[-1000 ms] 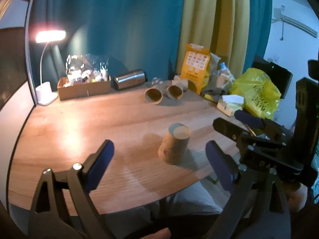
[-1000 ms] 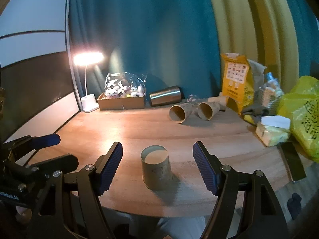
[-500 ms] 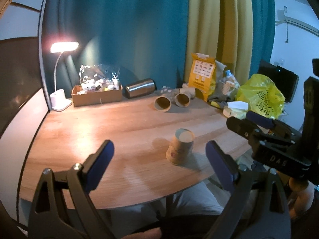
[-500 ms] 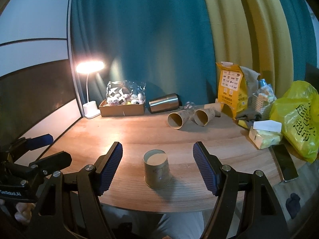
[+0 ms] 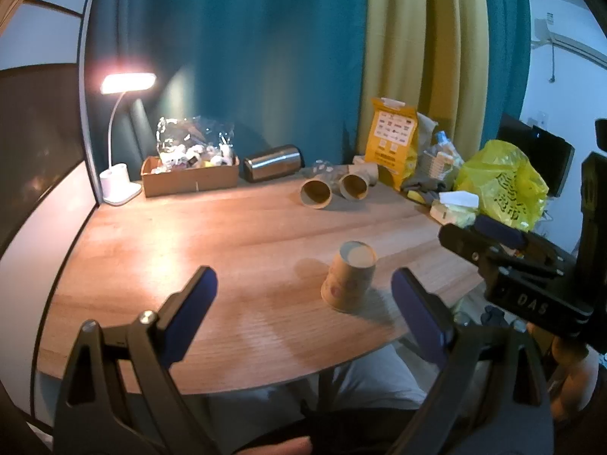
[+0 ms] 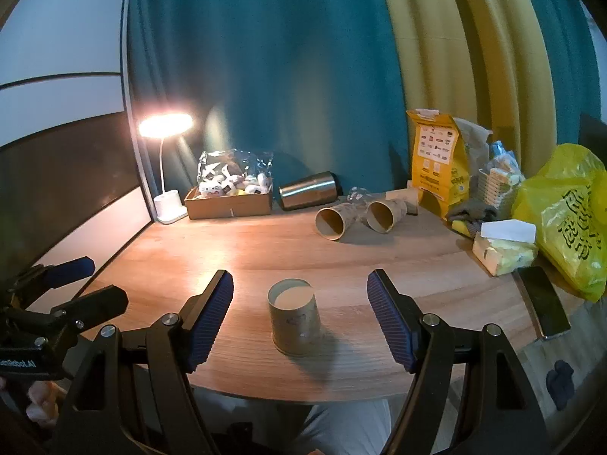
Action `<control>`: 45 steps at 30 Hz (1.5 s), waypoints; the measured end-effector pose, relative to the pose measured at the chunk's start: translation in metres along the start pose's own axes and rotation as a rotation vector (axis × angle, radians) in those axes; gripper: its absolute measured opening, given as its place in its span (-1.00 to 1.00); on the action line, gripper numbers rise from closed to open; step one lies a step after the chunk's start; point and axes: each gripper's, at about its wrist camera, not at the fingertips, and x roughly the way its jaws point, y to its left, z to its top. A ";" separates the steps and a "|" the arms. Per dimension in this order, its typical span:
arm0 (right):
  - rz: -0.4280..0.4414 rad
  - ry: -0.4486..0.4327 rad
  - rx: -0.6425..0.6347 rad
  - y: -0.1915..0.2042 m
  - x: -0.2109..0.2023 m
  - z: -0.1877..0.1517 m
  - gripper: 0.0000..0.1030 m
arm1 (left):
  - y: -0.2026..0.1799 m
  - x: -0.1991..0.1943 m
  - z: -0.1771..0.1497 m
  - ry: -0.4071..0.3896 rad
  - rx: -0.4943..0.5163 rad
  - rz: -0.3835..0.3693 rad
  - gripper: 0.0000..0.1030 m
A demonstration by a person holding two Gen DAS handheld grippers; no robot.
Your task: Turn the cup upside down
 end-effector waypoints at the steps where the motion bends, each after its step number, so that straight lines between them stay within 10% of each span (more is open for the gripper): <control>1: -0.001 0.001 0.001 -0.001 0.000 0.000 0.48 | 0.000 0.000 0.000 0.002 -0.002 -0.002 0.83; 45: -0.002 0.024 -0.002 0.000 0.007 -0.005 0.48 | 0.012 0.005 -0.004 0.021 -0.044 -0.005 0.83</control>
